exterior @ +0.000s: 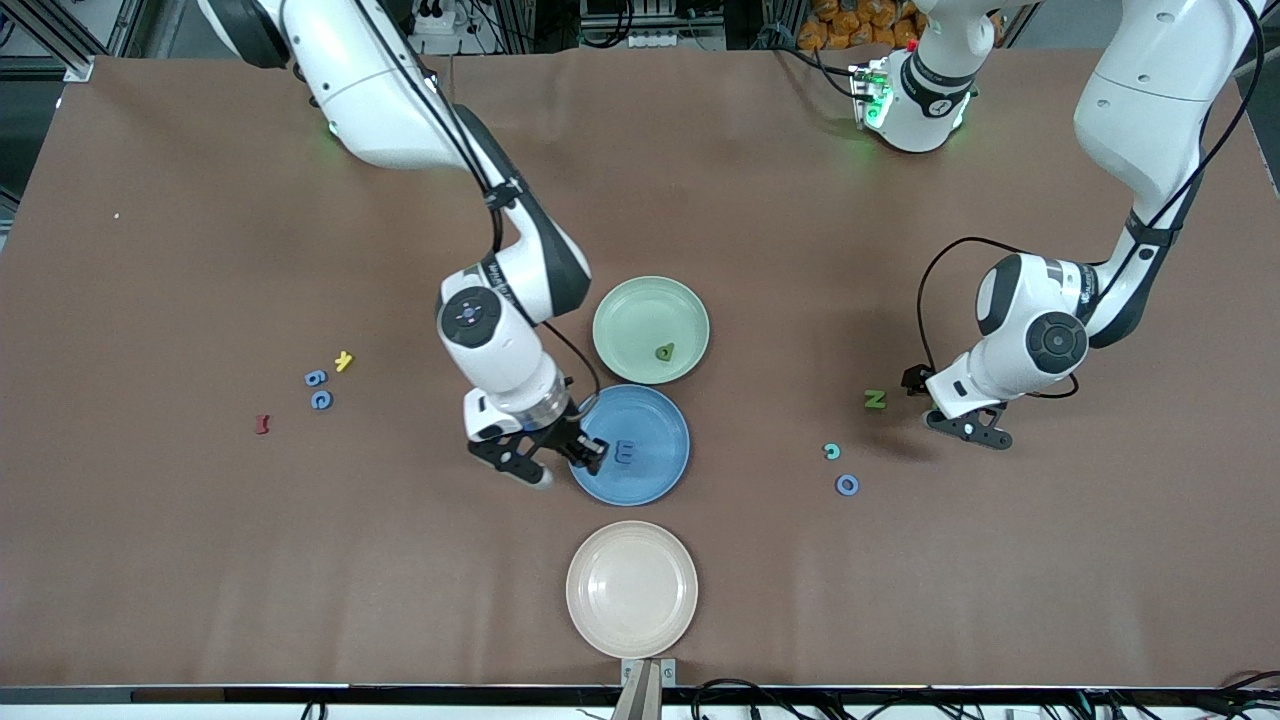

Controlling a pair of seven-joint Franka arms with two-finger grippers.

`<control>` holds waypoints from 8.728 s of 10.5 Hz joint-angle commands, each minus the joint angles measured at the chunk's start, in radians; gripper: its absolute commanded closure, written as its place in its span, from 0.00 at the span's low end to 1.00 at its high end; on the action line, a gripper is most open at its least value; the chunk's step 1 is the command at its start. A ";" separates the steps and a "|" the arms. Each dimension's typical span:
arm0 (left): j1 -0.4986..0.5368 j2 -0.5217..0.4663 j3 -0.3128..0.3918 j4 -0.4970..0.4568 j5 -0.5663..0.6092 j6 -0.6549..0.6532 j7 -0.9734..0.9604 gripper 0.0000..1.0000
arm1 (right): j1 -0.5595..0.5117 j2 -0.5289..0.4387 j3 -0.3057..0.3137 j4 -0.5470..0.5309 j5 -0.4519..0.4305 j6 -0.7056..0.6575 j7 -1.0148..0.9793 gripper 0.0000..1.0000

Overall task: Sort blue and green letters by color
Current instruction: 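Release the x on the blue plate while the left gripper grasps green n, then place the green n on the green plate while the right gripper reaches blue e, then grasp the blue e with the right gripper while the left gripper reaches Z, then carry the blue e to the blue plate while the left gripper lifts Z, then place the green Z on the green plate while the right gripper releases e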

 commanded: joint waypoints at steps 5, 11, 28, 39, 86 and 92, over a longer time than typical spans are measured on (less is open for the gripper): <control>0.013 -0.041 -0.015 -0.031 0.021 0.012 0.012 1.00 | 0.068 0.074 -0.010 0.055 0.001 0.031 0.028 0.00; 0.007 -0.048 -0.051 0.004 0.021 0.012 -0.061 1.00 | -0.068 -0.050 -0.033 -0.012 -0.024 -0.259 -0.481 0.00; -0.465 -0.035 -0.260 0.154 0.001 -0.247 -0.930 1.00 | -0.478 -0.408 -0.099 -0.766 -0.030 0.033 -1.446 0.00; -0.384 0.005 -0.188 0.245 0.029 -0.258 -0.913 0.00 | -0.502 -0.338 -0.096 -0.798 -0.019 0.141 -1.471 0.03; -0.292 0.000 -0.421 0.062 0.176 0.112 -1.183 1.00 | 0.006 -0.045 0.014 -0.098 -0.030 0.052 -0.322 0.00; -0.361 0.073 -0.415 0.146 0.182 0.109 -1.281 0.62 | -0.163 -0.164 -0.012 -0.190 -0.030 -0.020 -0.321 0.00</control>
